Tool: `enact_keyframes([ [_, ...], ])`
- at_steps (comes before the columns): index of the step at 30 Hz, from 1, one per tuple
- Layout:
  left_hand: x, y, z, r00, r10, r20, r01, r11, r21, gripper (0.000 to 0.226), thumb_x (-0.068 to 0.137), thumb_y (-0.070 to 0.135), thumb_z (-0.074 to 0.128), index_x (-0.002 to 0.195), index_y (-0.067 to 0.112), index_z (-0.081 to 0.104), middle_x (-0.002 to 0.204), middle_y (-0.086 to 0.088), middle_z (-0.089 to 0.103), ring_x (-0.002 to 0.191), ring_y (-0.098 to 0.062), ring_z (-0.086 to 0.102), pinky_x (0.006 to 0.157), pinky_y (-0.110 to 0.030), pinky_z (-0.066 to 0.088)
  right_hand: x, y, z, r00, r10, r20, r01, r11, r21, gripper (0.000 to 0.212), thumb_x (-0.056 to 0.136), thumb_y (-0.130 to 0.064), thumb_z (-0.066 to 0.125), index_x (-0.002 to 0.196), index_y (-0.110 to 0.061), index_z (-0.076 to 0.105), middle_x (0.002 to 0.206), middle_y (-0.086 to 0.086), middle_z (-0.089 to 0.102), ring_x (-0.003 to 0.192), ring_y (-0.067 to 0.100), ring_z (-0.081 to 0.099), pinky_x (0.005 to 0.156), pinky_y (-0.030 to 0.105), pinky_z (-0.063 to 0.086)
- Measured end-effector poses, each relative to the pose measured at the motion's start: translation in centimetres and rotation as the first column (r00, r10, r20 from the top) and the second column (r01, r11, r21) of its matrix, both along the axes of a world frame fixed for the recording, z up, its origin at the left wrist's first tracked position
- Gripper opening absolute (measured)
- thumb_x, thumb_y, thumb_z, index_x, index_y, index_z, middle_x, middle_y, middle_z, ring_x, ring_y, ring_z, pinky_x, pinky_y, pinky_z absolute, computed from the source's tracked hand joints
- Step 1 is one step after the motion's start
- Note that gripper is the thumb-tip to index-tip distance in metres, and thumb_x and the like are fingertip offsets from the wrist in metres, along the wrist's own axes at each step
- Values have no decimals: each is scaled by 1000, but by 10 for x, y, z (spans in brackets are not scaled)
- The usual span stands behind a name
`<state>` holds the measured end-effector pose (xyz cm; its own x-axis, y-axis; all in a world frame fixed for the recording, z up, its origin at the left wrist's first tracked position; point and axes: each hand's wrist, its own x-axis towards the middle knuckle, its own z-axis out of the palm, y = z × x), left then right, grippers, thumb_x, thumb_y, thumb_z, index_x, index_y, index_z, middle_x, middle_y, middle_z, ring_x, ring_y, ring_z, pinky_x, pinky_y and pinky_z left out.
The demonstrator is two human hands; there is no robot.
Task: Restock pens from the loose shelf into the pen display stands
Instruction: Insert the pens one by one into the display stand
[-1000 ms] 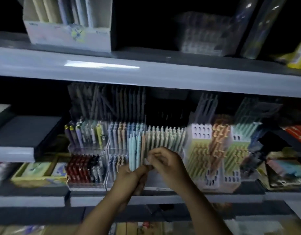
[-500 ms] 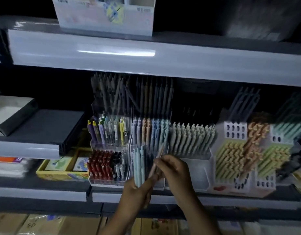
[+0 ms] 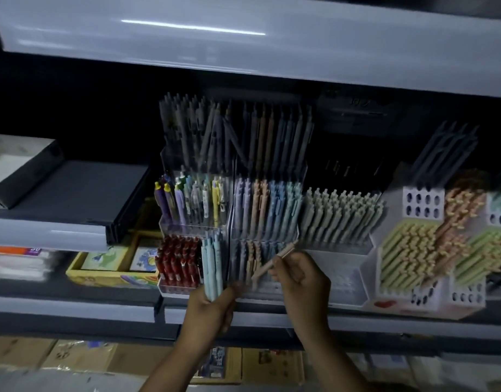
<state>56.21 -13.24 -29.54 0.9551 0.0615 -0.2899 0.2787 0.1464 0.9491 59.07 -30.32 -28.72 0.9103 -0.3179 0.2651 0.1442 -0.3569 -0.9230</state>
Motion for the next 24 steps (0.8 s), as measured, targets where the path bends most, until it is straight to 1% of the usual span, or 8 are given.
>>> enact_keyframes([
  [3, 2, 4, -1, 1000, 5, -2, -5, 1000, 12, 48, 94, 15, 71, 57, 18, 40, 47, -10, 35, 38, -20, 32, 45, -31, 33, -5, 9, -11, 998, 21, 60, -10, 985, -174, 7, 90, -19, 74, 84, -18, 71, 78, -14, 72, 77, -6, 68, 69, 10, 52],
  [6, 3, 5, 1, 1000, -2, 19, 1, 1000, 30, 45, 95, 14, 69, 60, 14, 40, 47, -10, 35, 37, -20, 31, 43, -29, 32, -7, 14, -28, 993, 76, 88, -43, 942, -332, 14, 91, -20, 74, 80, -18, 66, 73, -11, 66, 70, -1, 63, 64, 10, 47],
  [8, 3, 6, 0, 1000, 5, 19, -5, 999, 34, 42, 96, 12, 68, 64, 12, 41, 47, -10, 36, 36, -19, 32, 42, -28, 32, -7, 17, -35, 992, 73, 98, -28, 918, -397, 17, 90, -20, 75, 78, -17, 63, 70, -9, 62, 66, -2, 56, 63, 4, 39],
  [10, 3, 7, -1, 1000, 15, 15, -16, 999, 31, 37, 97, 10, 66, 68, 9, 43, 46, -9, 36, 35, -19, 32, 42, -27, 32, -8, 20, -39, 990, 62, 127, 0, 901, -435, 19, 88, -19, 75, 77, -15, 61, 69, -5, 59, 65, -1, 52, 62, 6, 37],
  [14, 4, 6, -2, 999, 13, 38, -15, 999, 48, 35, 98, 9, 64, 72, 8, 42, 46, -10, 35, 35, -18, 31, 42, -27, 31, -9, 22, -42, 990, 47, 130, 25, 863, -504, 20, 88, -18, 76, 78, -16, 58, 70, 0, 58, 62, 11, 58, 55, 25, 46],
  [16, 4, 6, -2, 999, 4, 43, -7, 999, 53, 39, 98, 10, 64, 68, 10, 39, 46, -10, 34, 35, -18, 30, 42, -27, 31, -9, 25, -45, 994, 38, 103, 22, 850, -527, 19, 89, -17, 77, 81, -16, 59, 71, 3, 58, 61, 15, 59, 52, 29, 47],
  [20, 1, 3, 0, 999, -1, 49, -1, 999, 41, 40, 97, 9, 65, 67, 12, 39, 46, -8, 35, 34, -18, 30, 41, -26, 31, -7, 34, -41, 1000, 5, 16, 4, 859, -512, 16, 90, -18, 75, 82, -15, 61, 72, 5, 64, 62, 17, 62, 52, 24, 47],
  [24, -3, 0, 0, 998, -13, 54, 10, 999, 43, 38, 98, 10, 65, 67, 10, 41, 46, -9, 36, 35, -18, 31, 41, -26, 33, -2, 38, -39, 993, -20, -116, -42, 862, -505, 15, 93, -22, 68, 81, -16, 62, 71, 4, 67, 64, 17, 64, 53, 25, 44],
])
